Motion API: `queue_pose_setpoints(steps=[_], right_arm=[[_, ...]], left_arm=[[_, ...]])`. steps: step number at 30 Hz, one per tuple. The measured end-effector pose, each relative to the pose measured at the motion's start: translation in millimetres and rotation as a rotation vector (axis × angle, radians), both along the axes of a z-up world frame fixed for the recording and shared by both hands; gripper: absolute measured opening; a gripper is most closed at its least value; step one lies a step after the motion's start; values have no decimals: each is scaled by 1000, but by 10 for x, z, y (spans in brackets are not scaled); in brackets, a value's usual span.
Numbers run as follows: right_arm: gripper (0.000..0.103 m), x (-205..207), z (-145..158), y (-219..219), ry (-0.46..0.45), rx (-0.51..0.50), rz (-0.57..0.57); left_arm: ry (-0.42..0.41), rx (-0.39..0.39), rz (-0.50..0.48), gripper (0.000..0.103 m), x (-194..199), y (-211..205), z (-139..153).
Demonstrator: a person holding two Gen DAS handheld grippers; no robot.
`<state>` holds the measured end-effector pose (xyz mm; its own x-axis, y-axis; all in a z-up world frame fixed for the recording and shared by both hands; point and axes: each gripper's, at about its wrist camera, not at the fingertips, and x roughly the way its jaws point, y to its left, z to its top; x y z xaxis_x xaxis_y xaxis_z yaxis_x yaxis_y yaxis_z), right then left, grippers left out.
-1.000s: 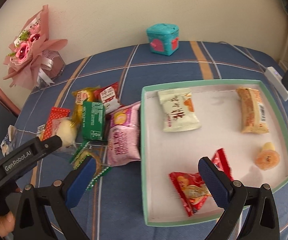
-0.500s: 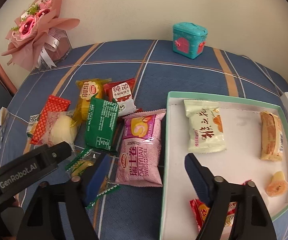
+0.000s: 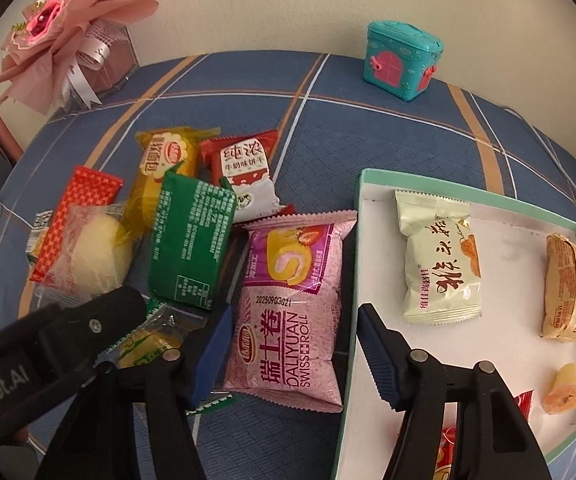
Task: Organize snacks
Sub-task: 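Grasp the green round cookie packet with left tool while right tool grasps pink swiss roll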
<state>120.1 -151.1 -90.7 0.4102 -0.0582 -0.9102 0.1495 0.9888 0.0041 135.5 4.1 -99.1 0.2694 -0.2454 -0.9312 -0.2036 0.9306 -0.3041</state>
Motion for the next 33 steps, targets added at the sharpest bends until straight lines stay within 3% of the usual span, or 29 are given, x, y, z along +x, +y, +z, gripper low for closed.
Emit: queue_pose_setpoints(steps=[6,8,19,24,31,33], right_arm=[[57,-30,-14,17,11,-26,6],[57,-49,-27,-6,19,-14,5],[54,-132,-11,23,38,-50,26],[49,-146,19,46,43,-58,33],[46,-183,69,-11,57,-33,21],[46,-196,96,-40,56,-21,16]], left_arm=[[29,6,-30,99,-19,-106,-82],[35,13,-40,91,-27,-143,-102],[54,8,-63,67,-64,-318,-130],[44,-10,-67,60,-105,-420,-124],[46,-24,-87,59,-128,-474,-99],[43,-33,-79,53,-133,-476,-91]])
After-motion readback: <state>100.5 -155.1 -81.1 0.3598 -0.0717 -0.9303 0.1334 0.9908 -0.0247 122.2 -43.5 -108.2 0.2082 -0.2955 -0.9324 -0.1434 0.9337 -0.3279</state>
